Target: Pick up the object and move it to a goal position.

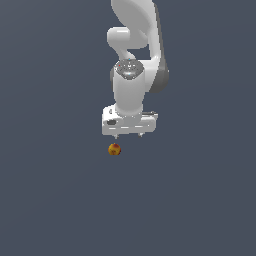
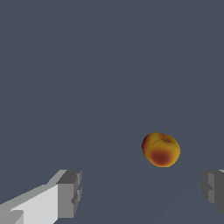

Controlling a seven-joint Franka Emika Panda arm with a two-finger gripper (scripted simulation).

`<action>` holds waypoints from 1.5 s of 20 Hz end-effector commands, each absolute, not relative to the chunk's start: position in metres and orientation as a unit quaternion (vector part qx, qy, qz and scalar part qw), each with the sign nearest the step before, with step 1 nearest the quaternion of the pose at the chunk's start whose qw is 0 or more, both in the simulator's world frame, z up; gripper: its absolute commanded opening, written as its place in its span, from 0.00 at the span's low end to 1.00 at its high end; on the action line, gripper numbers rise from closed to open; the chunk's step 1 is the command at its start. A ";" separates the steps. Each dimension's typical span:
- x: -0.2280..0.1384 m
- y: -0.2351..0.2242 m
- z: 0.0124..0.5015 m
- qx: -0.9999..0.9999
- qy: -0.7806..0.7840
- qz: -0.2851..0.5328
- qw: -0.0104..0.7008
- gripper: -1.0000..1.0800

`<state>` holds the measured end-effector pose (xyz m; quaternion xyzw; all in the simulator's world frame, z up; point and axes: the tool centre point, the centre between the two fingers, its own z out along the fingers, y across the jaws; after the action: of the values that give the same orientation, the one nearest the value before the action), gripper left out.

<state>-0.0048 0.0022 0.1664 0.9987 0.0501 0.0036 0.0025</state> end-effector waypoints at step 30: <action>-0.011 -0.039 0.119 0.914 0.406 -0.006 0.007 0.96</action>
<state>-0.0108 -0.0369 0.1215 0.9219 0.3873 -0.0061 0.0074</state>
